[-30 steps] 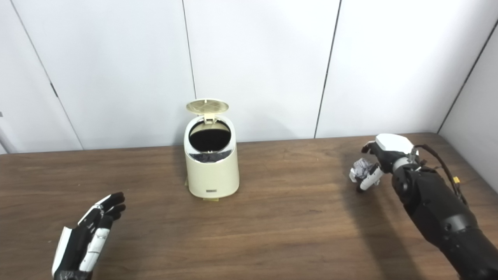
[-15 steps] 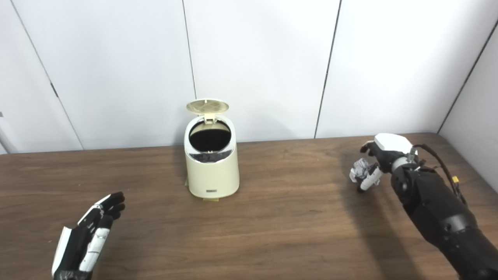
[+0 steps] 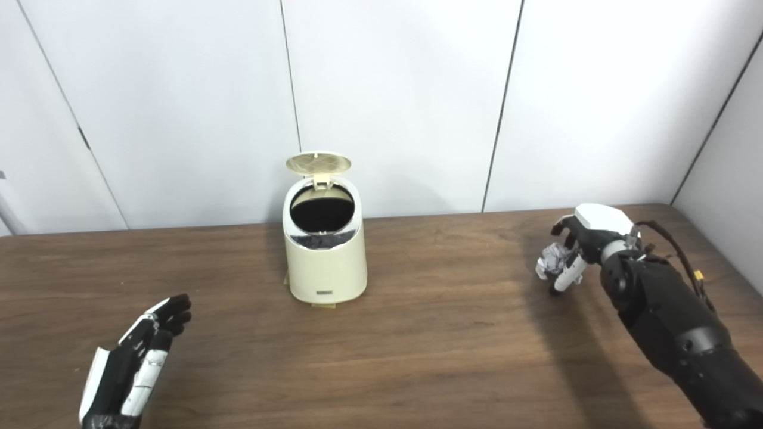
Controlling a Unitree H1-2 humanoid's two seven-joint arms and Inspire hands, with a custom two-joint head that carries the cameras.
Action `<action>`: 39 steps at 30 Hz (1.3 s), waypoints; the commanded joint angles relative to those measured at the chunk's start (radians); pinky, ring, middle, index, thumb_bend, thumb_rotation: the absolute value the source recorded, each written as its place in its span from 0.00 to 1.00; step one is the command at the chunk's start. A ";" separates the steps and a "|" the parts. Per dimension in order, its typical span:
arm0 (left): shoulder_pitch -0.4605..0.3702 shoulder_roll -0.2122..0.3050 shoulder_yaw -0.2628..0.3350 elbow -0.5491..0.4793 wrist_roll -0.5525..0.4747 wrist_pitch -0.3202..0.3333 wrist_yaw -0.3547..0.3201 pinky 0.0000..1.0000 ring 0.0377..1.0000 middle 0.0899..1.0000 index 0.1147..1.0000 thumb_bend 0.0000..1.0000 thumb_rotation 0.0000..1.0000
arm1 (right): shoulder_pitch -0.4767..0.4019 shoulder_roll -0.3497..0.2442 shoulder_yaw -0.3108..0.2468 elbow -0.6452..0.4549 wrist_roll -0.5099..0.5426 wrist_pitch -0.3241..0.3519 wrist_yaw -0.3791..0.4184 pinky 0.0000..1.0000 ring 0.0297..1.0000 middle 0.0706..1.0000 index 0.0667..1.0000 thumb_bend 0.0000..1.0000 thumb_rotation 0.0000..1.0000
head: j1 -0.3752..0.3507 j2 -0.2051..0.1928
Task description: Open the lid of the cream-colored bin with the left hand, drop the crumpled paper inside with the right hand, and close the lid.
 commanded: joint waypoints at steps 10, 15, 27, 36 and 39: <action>-0.022 -0.005 -0.001 -0.022 -0.010 -0.016 0.007 0.86 0.82 0.83 0.84 0.72 0.86 | 0.017 -0.021 -0.021 0.042 -0.011 -0.045 -0.125 0.67 0.64 0.51 0.45 0.53 0.02 | -0.003 -0.003; -0.023 -0.005 -0.002 -0.018 -0.006 -0.020 0.009 0.85 0.82 0.83 0.84 0.70 0.86 | 0.015 -0.023 -0.021 0.050 -0.009 -0.065 -0.137 0.70 0.67 0.47 0.44 0.53 0.00 | -0.002 -0.005; -0.025 -0.002 -0.001 -0.010 0.000 -0.033 0.011 0.83 0.82 0.82 0.84 0.70 0.87 | 0.007 -0.021 -0.030 0.067 -0.001 -0.078 -0.149 0.70 0.66 0.48 0.43 0.53 0.00 | -0.004 -0.006; -0.027 -0.006 -0.002 -0.006 0.000 -0.034 0.014 0.84 0.81 0.82 0.83 0.71 0.87 | 0.017 -0.032 -0.042 0.030 0.001 -0.095 -0.159 0.71 0.65 0.50 0.41 0.52 0.00 | -0.005 -0.008; -0.028 -0.007 -0.002 -0.002 0.000 -0.040 0.015 0.83 0.81 0.82 0.83 0.72 0.86 | 0.018 -0.039 -0.040 -0.012 -0.013 -0.089 -0.145 0.65 0.59 0.48 0.43 0.53 0.00 | -0.007 -0.008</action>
